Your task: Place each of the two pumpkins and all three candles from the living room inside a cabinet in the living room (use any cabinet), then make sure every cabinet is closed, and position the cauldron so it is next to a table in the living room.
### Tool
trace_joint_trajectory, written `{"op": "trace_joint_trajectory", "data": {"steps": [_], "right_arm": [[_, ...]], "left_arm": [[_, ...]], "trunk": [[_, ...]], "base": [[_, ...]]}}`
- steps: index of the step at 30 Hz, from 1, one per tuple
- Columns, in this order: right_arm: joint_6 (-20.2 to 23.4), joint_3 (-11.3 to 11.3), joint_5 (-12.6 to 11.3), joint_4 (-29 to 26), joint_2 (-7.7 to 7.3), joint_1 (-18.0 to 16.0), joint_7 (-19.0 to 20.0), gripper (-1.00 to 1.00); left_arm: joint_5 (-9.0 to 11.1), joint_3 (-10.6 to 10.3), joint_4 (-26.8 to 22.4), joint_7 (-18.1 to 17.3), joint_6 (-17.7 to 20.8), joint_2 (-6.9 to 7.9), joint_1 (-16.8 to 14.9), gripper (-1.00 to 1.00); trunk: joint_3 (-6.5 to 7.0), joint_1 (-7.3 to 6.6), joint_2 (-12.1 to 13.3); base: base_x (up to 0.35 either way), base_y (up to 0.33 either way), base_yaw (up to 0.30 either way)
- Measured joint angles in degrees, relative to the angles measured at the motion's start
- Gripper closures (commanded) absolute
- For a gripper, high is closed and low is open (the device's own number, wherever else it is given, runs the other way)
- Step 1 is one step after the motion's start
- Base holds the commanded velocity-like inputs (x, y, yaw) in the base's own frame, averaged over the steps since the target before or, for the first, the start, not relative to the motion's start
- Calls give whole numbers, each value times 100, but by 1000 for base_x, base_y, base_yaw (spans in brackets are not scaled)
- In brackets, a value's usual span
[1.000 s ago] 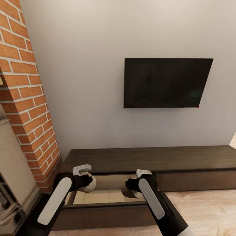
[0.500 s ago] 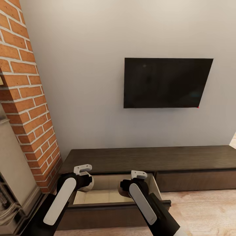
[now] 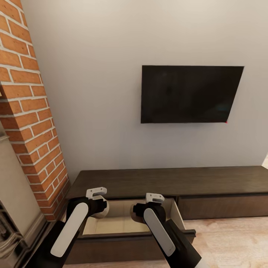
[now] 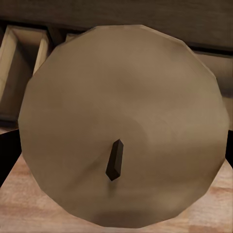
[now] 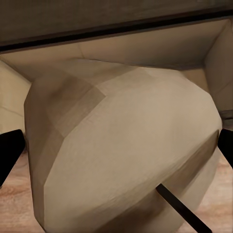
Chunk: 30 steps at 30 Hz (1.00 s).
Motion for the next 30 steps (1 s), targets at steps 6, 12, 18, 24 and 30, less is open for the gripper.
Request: {"op": "trace_joint_trajectory", "data": {"steps": [6,12,18,24,30], "right_arm": [[-78,0,-13,16,-4,0,0,100],[-87,3,-19,32,-4,0,6,100],[-88,4,-28,51,-2,0,11,100],[-96,6,-35,61,0,0,17,100],[-95,3,-42,63,-1,0,19,100]], "left_arm": [[-1,-11,3,-7,5,0,0,100],[0,-12,-2,-17,2,0,0,100],[-1,-12,0,-25,-1,0,0,100],[7,-12,2,-28,3,0,0,100],[3,-126,-13,-13,-7,0,0,100]], "trunk": [[0,0,0],[0,-2,0],[0,-1,0],[0,-1,0],[0,0,0]], "base": [[159,2,0],[171,0,0],[130,0,0],[131,0,0],[50,0,0]]}}
